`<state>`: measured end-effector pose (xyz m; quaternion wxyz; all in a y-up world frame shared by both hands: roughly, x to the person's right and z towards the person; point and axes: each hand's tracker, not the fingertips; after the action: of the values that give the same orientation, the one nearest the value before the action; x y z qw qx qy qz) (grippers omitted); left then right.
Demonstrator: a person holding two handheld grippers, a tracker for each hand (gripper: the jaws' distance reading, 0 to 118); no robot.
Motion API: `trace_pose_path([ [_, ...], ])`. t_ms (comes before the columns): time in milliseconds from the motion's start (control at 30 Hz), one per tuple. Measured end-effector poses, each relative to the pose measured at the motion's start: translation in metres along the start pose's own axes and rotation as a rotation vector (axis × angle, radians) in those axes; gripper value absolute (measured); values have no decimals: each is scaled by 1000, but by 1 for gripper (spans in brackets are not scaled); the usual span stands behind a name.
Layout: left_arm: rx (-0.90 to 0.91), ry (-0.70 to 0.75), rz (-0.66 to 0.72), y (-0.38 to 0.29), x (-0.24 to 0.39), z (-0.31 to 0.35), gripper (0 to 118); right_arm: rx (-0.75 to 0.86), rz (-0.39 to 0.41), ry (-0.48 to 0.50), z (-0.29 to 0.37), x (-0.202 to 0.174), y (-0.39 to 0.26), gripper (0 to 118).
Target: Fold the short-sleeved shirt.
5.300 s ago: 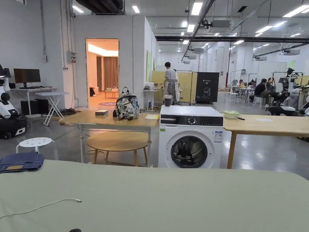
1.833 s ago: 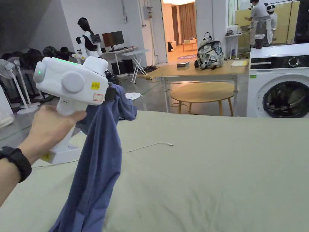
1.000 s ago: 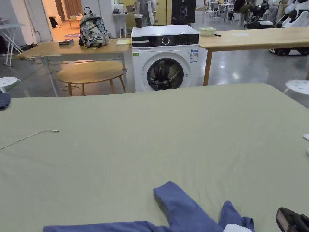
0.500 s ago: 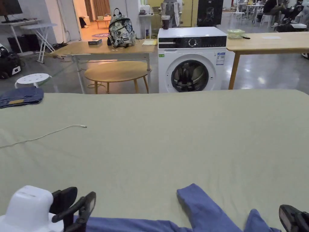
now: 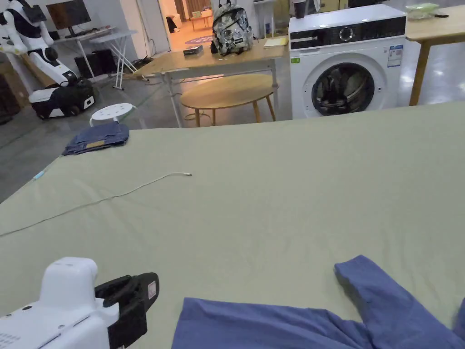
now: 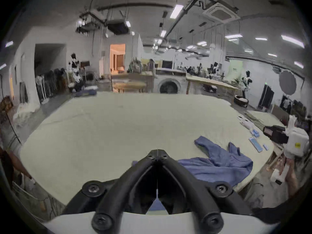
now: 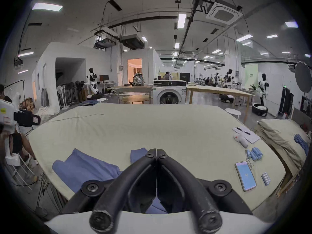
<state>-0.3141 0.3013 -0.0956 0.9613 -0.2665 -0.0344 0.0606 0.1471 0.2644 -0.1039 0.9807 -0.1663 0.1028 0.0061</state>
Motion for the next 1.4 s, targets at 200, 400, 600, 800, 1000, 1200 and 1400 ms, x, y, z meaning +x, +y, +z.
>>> trace_pose_path([
  [200,-254,-89,81,4,-31,-113,53,-52,-43,-14,1,14,-18,0],
  [400,-481,-22,187,-23,-68,-219,53,-90,-95,-41,-5,31,-30,0],
  [600,-520,23,220,-48,-74,-250,36,-146,-130,-68,-10,42,-39,0],
  [800,-541,90,54,-60,-32,-252,0,-191,-126,-89,-12,42,-48,0],
  [1000,-565,95,141,-57,-40,-252,0,-231,-165,-201,-3,49,-52,42],
  [1200,-580,67,95,-56,-36,-246,0,-388,-350,-232,-23,73,-100,44],
  [1400,-580,60,103,-55,-42,-244,0,-478,-622,-147,-41,93,-150,34],
])
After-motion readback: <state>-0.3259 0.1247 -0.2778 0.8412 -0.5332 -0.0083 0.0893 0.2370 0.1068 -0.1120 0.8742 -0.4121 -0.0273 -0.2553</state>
